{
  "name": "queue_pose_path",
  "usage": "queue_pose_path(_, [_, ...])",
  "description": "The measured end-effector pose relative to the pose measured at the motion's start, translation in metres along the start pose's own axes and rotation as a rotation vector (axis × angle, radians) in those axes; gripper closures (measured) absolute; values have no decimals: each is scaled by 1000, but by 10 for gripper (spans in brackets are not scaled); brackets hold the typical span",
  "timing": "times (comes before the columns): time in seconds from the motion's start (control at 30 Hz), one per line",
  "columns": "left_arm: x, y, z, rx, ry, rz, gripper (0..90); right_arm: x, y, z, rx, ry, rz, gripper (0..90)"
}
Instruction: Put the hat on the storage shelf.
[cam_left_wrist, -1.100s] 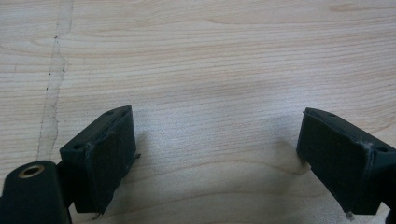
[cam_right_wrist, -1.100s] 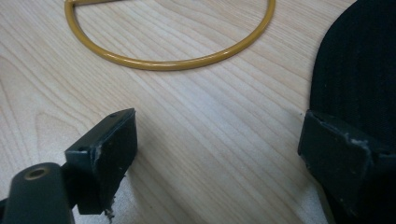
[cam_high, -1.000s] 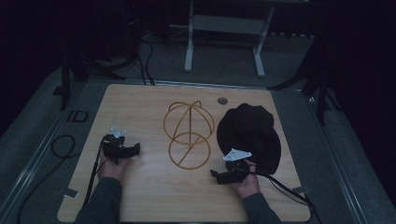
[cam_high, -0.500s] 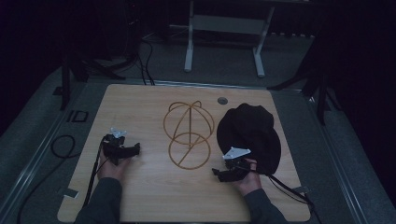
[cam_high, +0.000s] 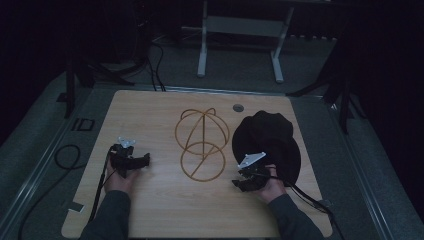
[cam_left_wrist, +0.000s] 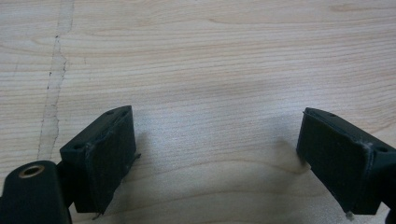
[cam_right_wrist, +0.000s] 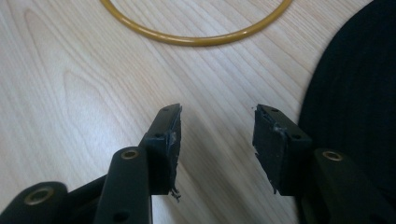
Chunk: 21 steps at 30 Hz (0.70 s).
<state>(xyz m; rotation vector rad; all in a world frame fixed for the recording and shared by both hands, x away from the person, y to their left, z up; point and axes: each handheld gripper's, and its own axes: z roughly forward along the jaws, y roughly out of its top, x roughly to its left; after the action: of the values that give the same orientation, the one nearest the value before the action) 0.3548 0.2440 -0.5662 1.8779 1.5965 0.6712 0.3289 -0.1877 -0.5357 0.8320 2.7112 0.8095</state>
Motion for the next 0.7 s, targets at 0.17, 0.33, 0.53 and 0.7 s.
queue_pose_path(0.17, [0, 0, 0, 0, 0, 0, 120, -1, 3, -8, 29, -2, -26, 510])
queue_pose_path(0.33, [0, 0, 0, -1, 0, -1, 120, -1, 5, -19, 51, -10, -39, 510])
queue_pose_path(0.53, [0, 0, 0, 0, 0, 0, 120, -3, 4, -34, 70, -22, -38, 505])
queue_pose_path(0.7, [0, 0, 0, 0, 0, 0, 120, -7, 4, -53, 53, -25, -18, 491])
